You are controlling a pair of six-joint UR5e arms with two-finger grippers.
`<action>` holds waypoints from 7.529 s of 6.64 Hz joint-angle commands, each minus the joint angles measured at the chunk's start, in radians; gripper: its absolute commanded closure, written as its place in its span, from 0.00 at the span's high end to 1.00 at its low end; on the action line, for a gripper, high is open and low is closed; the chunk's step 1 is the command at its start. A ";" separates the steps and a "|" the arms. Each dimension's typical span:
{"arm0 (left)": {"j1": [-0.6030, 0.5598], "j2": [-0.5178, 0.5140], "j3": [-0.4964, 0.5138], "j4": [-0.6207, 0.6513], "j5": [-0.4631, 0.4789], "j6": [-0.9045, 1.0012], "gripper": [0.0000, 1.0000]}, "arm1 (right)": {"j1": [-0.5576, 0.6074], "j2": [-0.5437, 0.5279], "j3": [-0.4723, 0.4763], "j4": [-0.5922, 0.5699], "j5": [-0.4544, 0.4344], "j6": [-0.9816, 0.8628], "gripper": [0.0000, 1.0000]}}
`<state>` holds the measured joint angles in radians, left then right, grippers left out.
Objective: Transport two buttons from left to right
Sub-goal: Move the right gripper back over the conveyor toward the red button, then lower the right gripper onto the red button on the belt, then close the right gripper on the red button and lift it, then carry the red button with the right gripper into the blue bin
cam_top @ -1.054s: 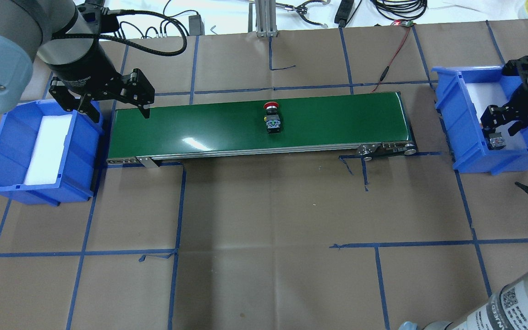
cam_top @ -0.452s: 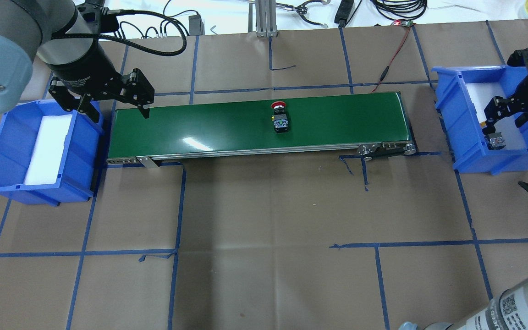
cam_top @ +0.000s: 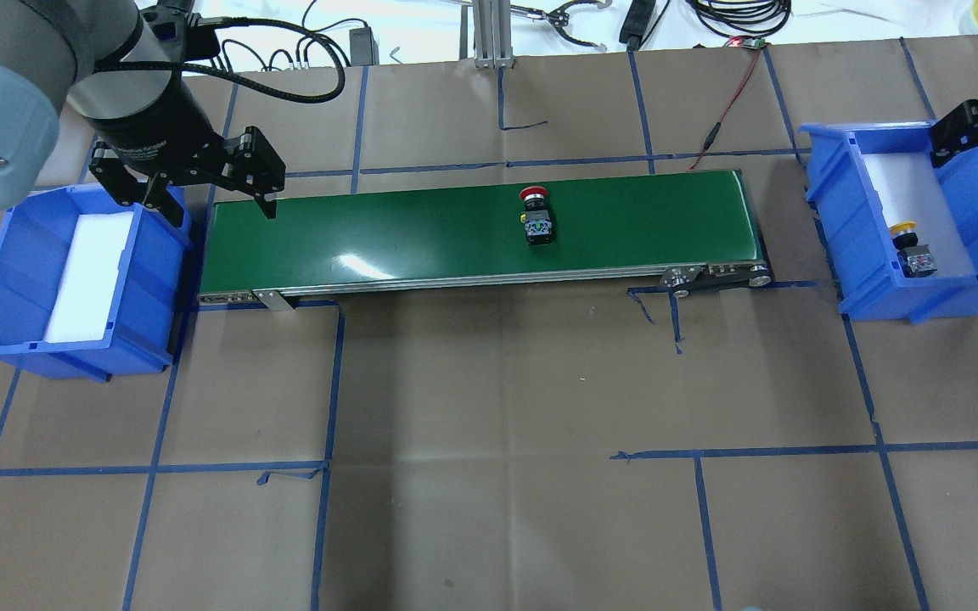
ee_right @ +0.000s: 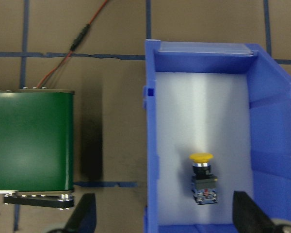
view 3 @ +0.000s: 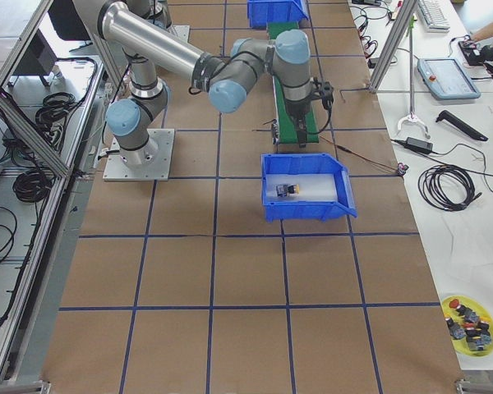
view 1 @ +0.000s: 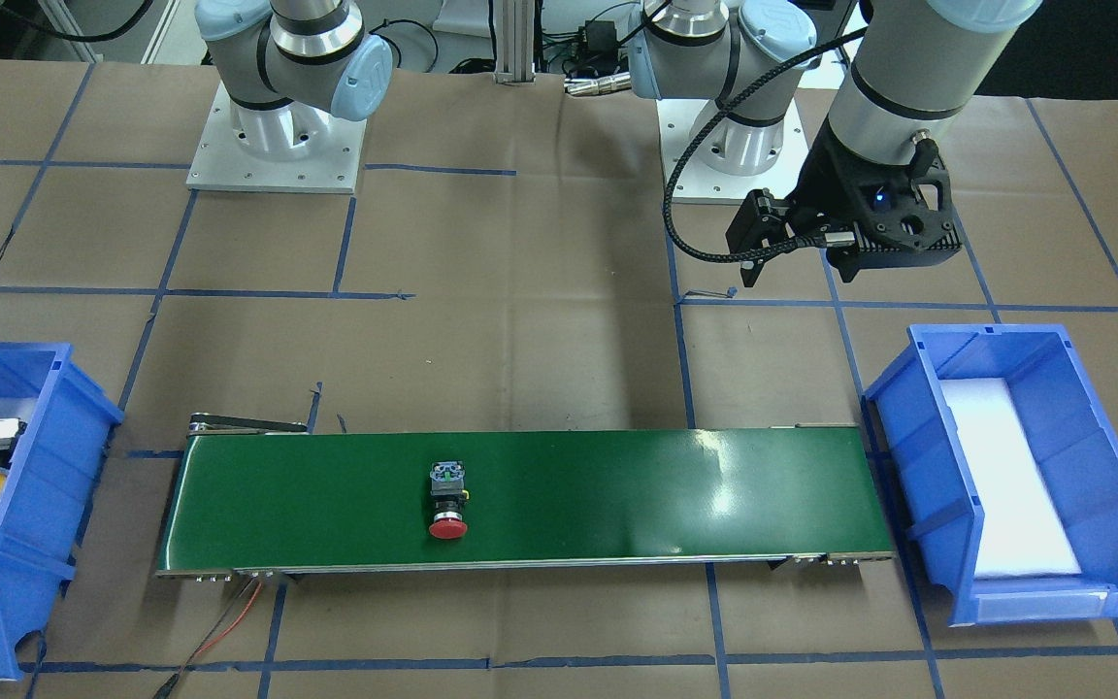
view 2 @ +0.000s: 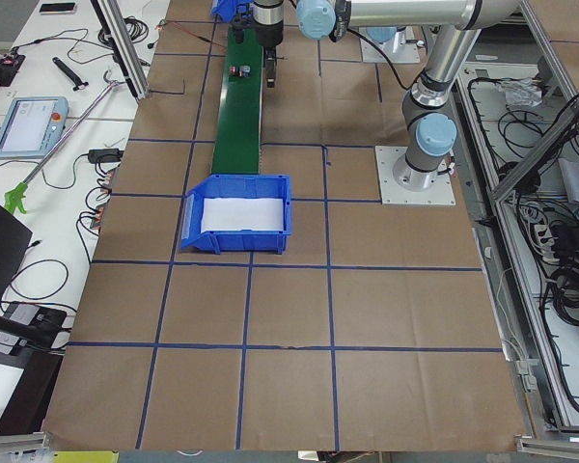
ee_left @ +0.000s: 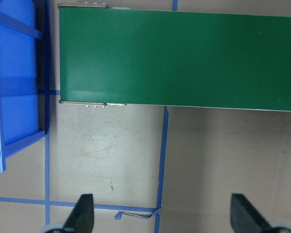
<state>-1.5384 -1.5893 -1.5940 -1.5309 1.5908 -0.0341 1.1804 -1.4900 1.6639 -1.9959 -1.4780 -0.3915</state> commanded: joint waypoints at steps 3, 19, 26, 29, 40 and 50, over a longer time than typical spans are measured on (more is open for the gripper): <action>0.000 0.000 -0.001 0.000 0.000 0.000 1.00 | 0.281 -0.019 -0.003 0.204 -0.001 0.382 1.00; 0.000 0.002 -0.001 0.000 0.000 0.000 1.00 | 0.386 0.313 -0.044 -0.120 -0.068 0.470 0.99; 0.000 0.000 -0.001 0.000 0.000 0.000 1.00 | 0.389 0.392 -0.035 -0.126 -0.030 0.474 0.75; 0.000 0.002 -0.001 0.000 0.000 0.000 1.00 | 0.384 0.386 -0.042 -0.107 -0.125 0.427 0.07; 0.000 0.002 0.000 0.000 0.000 0.000 1.00 | -0.084 0.433 -0.329 0.094 -0.151 -0.076 0.03; 0.000 0.000 0.002 0.000 0.000 -0.001 1.00 | -0.059 0.583 -0.317 0.000 -0.142 -0.125 0.05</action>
<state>-1.5386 -1.5892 -1.5931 -1.5309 1.5904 -0.0356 1.1123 -0.9110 1.3475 -1.9941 -1.6200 -0.5182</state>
